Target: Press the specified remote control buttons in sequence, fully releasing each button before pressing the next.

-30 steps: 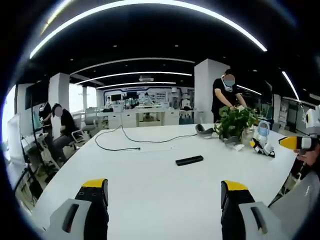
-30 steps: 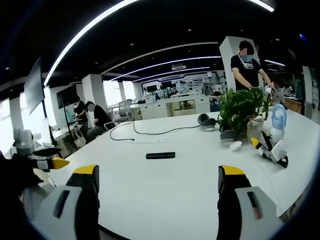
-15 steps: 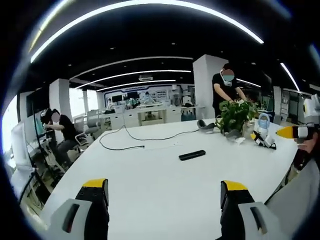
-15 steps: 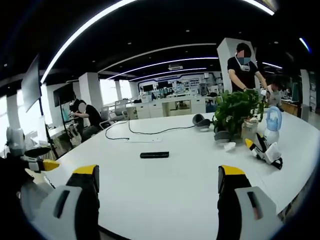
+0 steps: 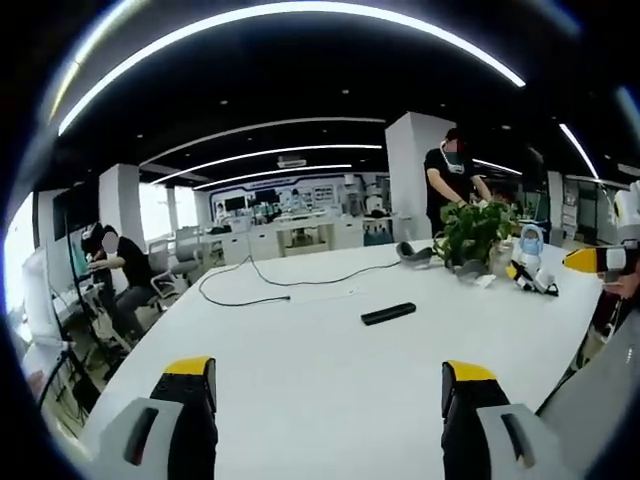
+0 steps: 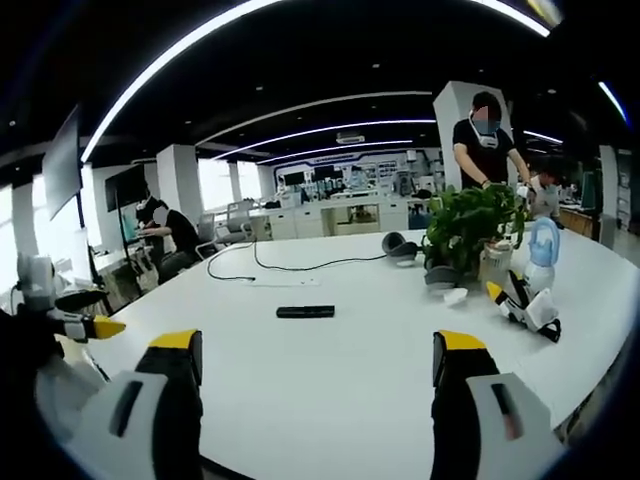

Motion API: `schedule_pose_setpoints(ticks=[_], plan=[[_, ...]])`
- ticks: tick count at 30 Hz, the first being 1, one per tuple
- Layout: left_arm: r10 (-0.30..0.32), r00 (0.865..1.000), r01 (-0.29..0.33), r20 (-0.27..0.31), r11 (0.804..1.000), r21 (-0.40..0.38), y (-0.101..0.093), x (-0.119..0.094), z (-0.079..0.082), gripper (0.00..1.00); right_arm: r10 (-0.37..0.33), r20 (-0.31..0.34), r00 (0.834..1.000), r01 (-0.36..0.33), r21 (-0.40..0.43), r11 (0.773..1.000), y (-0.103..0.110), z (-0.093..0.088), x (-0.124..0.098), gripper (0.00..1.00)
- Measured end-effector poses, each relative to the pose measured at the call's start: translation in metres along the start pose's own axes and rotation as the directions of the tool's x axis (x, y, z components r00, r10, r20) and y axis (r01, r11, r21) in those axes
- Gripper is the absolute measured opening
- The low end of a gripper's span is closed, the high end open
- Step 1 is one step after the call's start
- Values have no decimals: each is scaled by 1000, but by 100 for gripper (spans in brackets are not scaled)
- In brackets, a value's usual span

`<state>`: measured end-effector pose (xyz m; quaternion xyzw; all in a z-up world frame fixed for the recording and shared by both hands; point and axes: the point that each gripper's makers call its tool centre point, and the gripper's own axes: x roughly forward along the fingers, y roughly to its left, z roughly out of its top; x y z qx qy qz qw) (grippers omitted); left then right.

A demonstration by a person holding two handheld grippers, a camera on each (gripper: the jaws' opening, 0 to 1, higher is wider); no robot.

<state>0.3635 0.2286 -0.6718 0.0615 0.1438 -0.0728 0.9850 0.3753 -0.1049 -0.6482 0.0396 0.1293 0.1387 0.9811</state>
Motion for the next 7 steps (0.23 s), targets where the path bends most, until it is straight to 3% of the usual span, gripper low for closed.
schedule_pose_setpoints(ticks=[4, 7], plan=[[3, 1000, -3, -24, 1000, 7, 1, 0, -5, 100, 17, -20, 1000, -17, -34, 999, 6, -4, 1, 98], [7, 999, -7, 34, 1000, -9, 2, -3, 4, 100, 19, -35, 999, -21, -49, 999, 8, -7, 2, 100]])
